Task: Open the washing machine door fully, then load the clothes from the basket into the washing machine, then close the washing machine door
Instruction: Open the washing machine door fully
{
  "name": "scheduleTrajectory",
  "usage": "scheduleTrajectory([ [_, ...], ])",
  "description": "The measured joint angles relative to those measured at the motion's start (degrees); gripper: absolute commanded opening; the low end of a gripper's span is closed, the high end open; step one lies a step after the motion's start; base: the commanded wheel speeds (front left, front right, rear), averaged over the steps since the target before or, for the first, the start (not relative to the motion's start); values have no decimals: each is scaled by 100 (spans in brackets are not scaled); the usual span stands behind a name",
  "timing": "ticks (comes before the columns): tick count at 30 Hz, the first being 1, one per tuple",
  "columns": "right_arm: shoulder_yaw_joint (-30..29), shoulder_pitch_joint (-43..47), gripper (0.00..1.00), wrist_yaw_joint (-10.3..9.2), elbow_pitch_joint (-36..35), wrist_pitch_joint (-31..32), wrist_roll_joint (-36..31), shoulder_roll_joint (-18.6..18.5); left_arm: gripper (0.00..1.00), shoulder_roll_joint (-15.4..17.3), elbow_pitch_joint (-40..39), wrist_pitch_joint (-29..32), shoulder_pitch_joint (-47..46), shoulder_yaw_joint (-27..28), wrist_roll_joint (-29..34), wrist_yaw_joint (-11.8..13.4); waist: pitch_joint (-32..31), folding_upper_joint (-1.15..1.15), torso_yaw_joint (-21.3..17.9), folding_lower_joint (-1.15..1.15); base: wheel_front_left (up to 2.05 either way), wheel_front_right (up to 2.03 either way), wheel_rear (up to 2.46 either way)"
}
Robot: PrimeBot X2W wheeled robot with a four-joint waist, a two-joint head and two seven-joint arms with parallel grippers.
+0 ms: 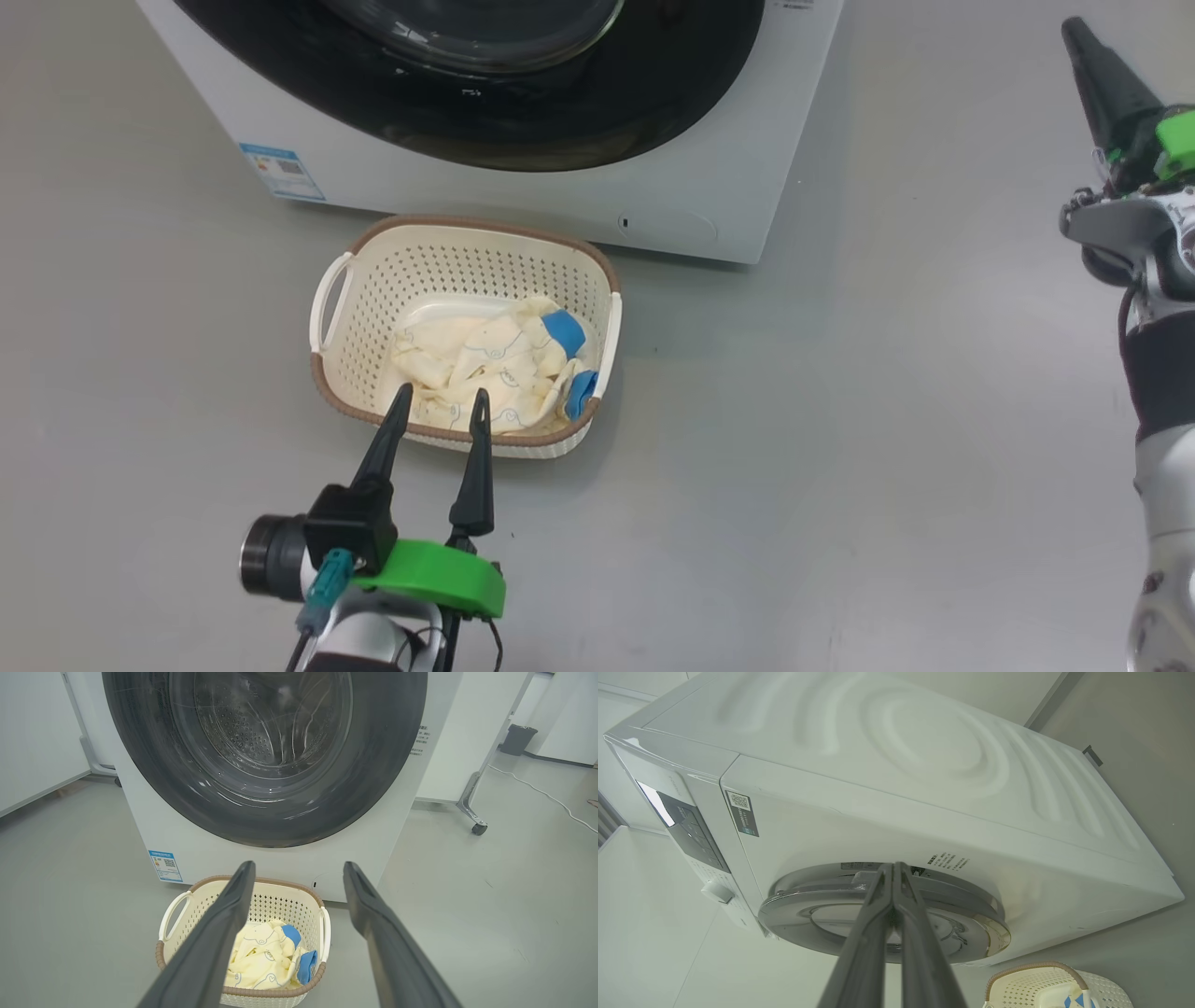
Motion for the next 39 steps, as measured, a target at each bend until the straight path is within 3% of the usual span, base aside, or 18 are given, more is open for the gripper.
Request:
scheduleTrajectory([
  [15,265,-1643,0,0,984,784,253,-125,100,-5,-96,0,-325,-266,-211,145,569,0,466,0,0,0,0],
  [39,557,-3123,0,0,2169,832,154,-298,100,-21,-357,0,-742,-684,-572,346,1189,0,1213,0,0,0,0],
])
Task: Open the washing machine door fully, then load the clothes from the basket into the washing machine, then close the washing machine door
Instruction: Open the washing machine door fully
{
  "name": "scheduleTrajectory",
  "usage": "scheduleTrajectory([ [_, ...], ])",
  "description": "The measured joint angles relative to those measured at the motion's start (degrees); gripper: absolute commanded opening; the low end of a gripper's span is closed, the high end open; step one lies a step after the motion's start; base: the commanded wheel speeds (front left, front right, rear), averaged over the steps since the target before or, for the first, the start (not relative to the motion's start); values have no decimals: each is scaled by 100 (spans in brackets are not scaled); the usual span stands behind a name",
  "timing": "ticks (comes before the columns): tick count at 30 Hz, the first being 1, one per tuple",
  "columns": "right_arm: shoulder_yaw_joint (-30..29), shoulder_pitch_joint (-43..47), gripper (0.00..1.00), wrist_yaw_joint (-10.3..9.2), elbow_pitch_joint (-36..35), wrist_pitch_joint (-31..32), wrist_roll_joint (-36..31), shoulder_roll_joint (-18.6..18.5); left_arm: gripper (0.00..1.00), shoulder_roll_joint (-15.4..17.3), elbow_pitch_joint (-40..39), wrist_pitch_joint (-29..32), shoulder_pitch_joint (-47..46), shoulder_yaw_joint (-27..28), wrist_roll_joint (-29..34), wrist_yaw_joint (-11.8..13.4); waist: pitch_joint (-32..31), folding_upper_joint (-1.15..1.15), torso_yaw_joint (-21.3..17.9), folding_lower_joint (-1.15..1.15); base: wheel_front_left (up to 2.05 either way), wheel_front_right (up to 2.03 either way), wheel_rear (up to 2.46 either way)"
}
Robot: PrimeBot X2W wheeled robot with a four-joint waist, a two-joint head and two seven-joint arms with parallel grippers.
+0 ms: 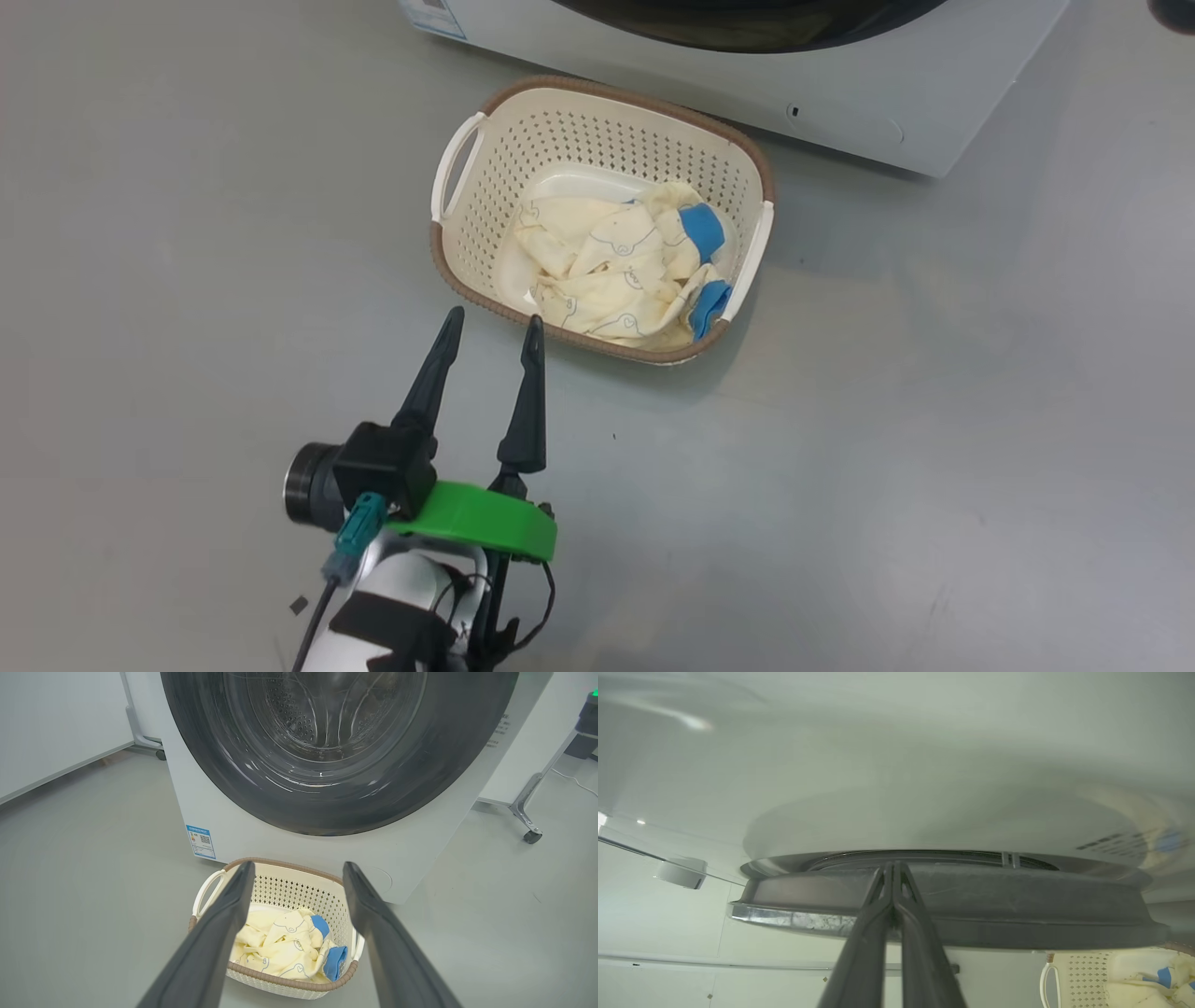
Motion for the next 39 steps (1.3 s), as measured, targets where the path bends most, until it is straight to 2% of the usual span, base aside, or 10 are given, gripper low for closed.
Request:
scheduleTrajectory([
  [27,238,-573,0,0,606,13,-76,-134,100,-12,-240,0,-74,-168,-166,100,267,0,296,0,0,0,0],
  [39,230,-595,0,0,701,392,116,-186,100,-12,-256,0,-77,-183,-183,101,246,0,334,0,0,0,0],
])
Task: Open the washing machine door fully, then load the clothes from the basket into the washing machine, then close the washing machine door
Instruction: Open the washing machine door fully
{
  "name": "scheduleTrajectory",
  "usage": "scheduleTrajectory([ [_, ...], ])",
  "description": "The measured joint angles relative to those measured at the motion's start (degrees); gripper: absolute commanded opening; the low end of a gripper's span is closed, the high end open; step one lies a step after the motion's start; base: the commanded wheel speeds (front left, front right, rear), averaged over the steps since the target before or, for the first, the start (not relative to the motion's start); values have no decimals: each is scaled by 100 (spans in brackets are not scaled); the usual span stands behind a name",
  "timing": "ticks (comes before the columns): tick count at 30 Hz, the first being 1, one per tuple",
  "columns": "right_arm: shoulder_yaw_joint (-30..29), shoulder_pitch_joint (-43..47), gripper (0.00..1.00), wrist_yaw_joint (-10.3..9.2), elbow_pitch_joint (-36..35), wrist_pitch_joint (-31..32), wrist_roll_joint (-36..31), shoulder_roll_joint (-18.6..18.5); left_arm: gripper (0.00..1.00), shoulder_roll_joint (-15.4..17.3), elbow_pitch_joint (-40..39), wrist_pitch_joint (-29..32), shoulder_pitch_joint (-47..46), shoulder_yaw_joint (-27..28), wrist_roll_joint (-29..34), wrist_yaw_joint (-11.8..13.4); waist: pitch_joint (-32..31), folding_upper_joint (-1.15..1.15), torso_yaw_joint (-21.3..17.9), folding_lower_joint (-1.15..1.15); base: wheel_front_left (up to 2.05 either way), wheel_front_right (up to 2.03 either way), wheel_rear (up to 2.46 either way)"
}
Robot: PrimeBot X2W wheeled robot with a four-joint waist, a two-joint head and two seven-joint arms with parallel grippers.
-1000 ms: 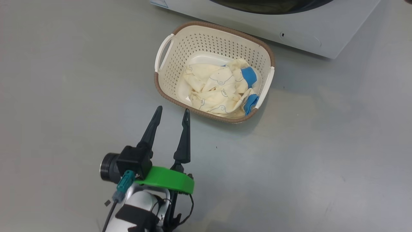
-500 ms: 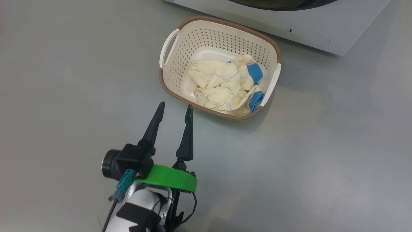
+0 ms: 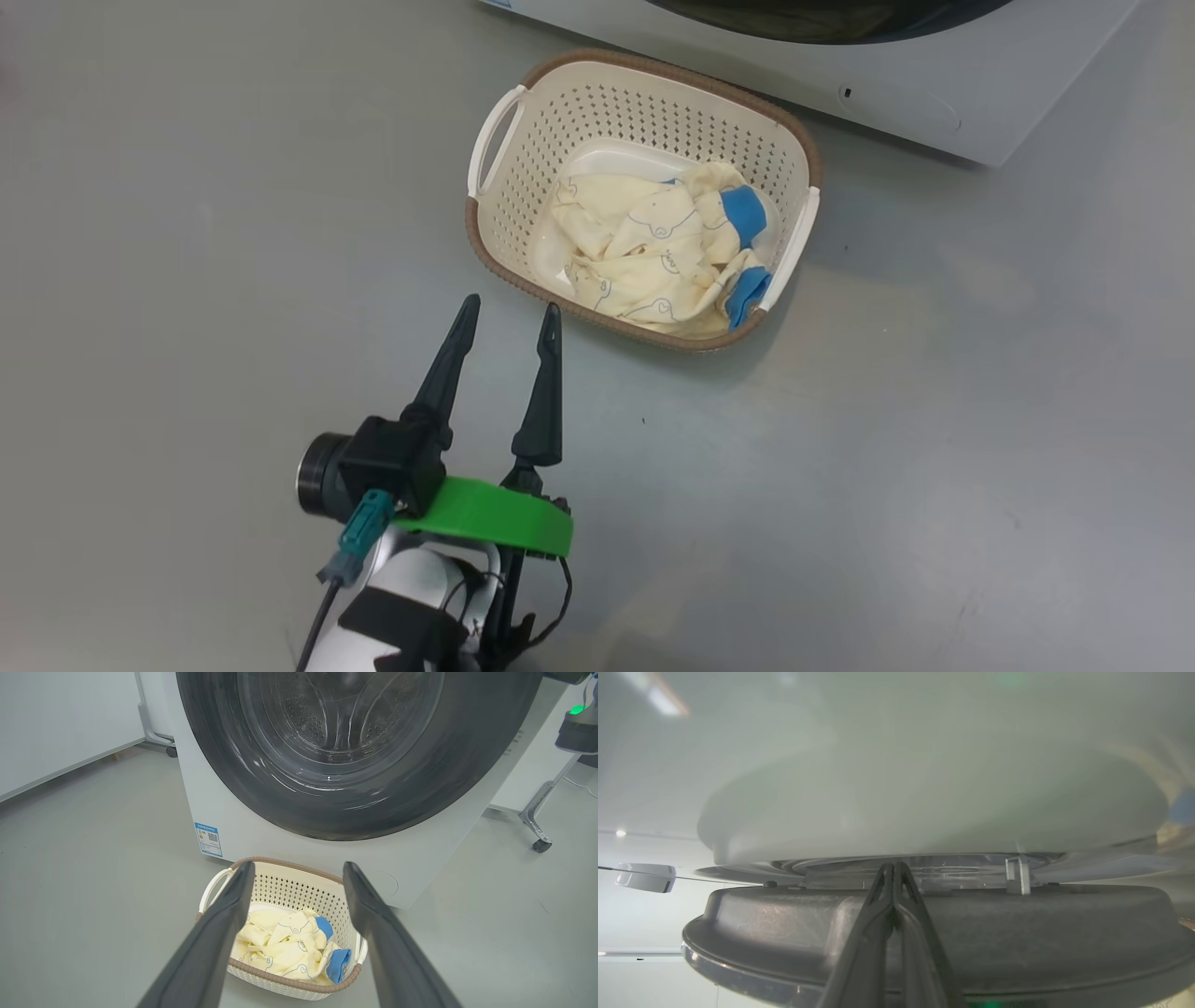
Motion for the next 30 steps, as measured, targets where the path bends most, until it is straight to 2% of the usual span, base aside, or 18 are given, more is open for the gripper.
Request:
scheduleTrajectory([
  [14,222,227,0,0,-88,321,16,34,100,0,47,0,2,14,26,-4,-232,0,-34,0,0,0,0],
  [30,631,1222,0,0,-360,627,12,305,100,2,207,0,131,7,135,-104,-719,0,-138,0,0,0,0],
])
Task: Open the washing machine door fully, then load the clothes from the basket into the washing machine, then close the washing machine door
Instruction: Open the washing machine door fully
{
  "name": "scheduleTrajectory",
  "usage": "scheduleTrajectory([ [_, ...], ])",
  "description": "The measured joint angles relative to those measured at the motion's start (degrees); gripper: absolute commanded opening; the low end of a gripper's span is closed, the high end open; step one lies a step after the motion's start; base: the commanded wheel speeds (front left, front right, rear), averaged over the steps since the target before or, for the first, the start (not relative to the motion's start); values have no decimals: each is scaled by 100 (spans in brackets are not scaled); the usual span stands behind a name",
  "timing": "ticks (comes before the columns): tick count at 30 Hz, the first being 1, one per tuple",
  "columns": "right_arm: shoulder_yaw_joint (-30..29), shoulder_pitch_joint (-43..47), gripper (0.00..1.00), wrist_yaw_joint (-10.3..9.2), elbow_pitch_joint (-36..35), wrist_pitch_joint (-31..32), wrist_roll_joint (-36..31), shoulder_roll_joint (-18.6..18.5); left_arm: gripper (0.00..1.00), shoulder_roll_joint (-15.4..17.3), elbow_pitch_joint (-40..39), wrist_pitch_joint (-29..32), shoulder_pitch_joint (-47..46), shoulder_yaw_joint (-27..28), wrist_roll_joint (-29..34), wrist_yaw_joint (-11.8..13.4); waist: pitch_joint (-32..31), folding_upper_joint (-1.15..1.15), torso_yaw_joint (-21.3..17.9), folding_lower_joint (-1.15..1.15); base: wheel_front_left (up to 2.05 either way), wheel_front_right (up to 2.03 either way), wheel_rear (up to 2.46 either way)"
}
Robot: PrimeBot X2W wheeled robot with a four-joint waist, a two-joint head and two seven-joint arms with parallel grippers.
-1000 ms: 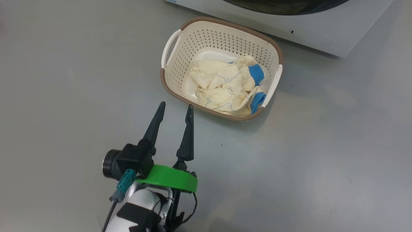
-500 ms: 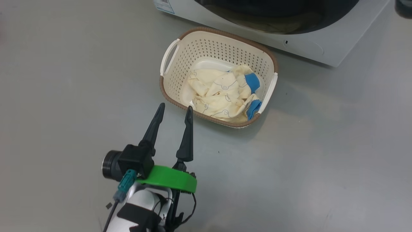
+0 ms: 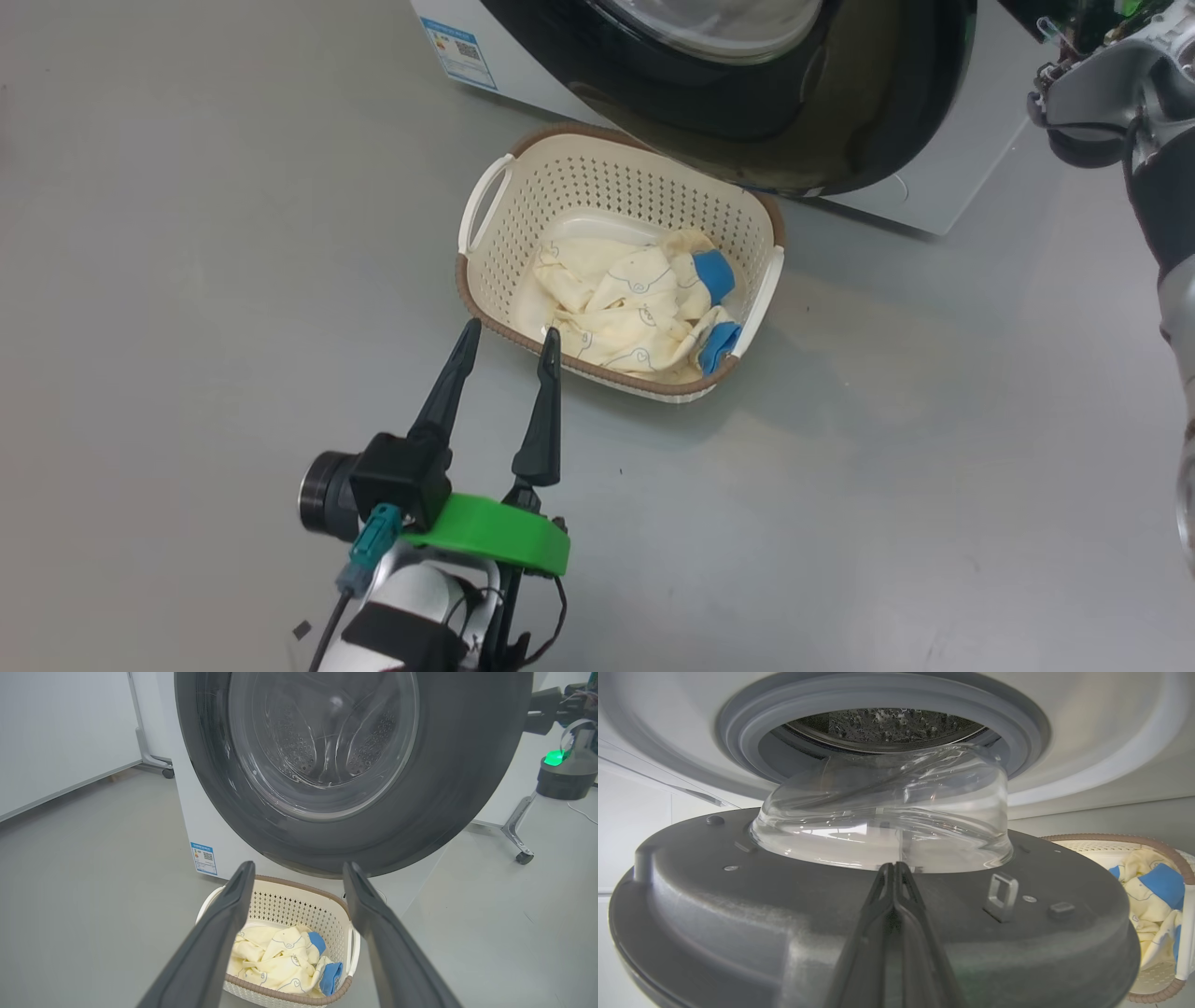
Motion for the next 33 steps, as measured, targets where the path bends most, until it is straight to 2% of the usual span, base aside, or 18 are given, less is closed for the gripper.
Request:
scheduleTrajectory([
  [33,733,1035,0,0,-625,564,501,423,100,5,122,0,247,-16,76,-100,-548,0,55,0,0,0,0],
])
